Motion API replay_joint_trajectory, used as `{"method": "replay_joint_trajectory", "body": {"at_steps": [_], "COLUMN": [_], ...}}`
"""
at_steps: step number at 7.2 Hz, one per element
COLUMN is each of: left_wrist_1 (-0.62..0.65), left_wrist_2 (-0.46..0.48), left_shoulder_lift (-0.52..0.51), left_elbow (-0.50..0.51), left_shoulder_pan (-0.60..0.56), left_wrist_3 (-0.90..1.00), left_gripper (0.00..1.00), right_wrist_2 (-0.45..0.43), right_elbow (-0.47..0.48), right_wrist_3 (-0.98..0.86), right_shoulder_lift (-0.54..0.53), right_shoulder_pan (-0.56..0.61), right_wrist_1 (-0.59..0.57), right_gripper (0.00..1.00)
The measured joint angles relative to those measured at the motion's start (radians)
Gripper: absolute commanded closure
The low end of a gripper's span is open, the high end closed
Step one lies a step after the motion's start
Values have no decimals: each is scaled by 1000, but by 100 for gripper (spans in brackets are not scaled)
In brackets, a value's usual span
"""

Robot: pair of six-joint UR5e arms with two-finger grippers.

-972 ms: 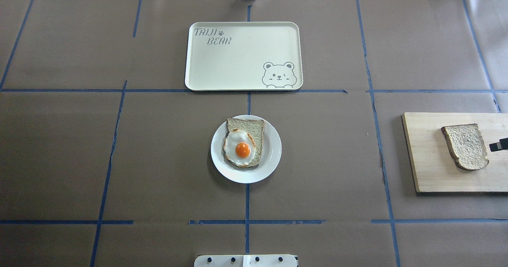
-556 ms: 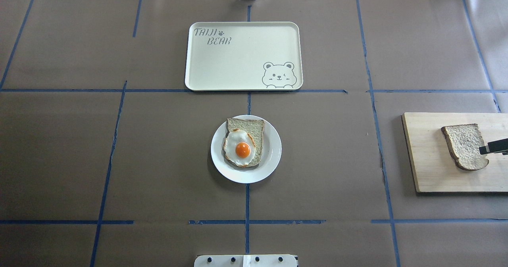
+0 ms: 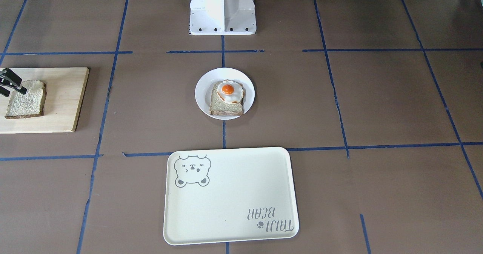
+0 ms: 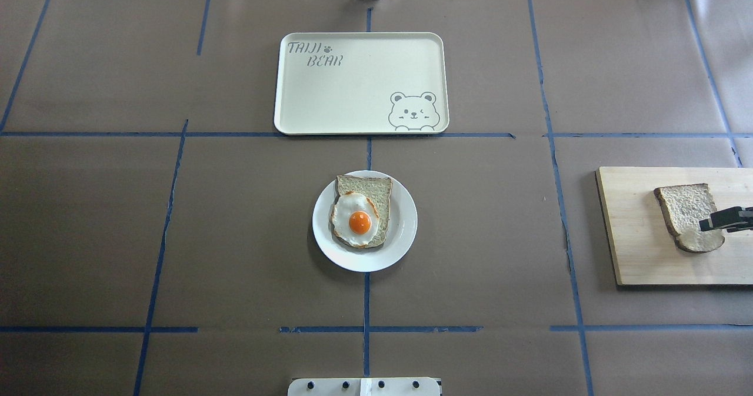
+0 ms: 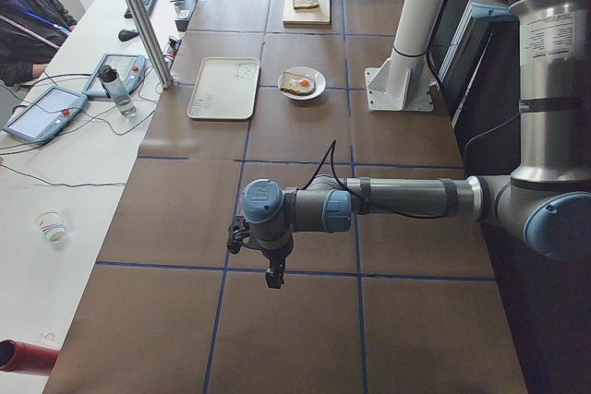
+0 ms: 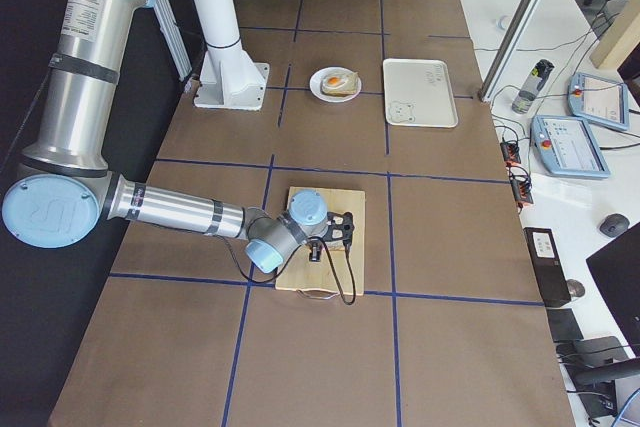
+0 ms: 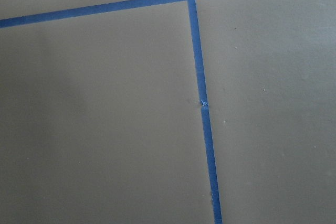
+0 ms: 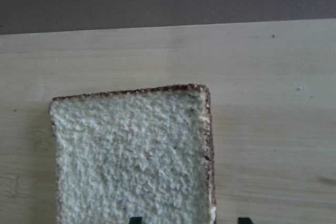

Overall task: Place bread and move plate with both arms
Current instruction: 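Lower the right gripper onto the bread slice on the bamboo board and grasp it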

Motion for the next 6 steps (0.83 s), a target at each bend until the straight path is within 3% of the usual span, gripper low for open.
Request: {"method": "replay_joint_trajectory", "body": {"at_steps": [3, 4, 6], "left_wrist_1": [1, 1, 1], "left_wrist_2": [0, 0, 0], "left_shoulder_lift": [-4, -5, -7], "left_elbow": [0, 0, 0], "left_shoulder_pan": [0, 0, 0], "left_wrist_3": [0, 0, 0], "left_gripper": [0, 0, 0], "right_wrist_2": [4, 4, 5], "right_elbow": [1, 1, 2], "right_wrist_3": [2, -1, -8], "right_shoulder_lift": [0, -1, -1], "right_shoulder_pan": [-1, -1, -1], "right_wrist_1": [5, 6, 7], "right_gripper": [93, 100, 100]}}
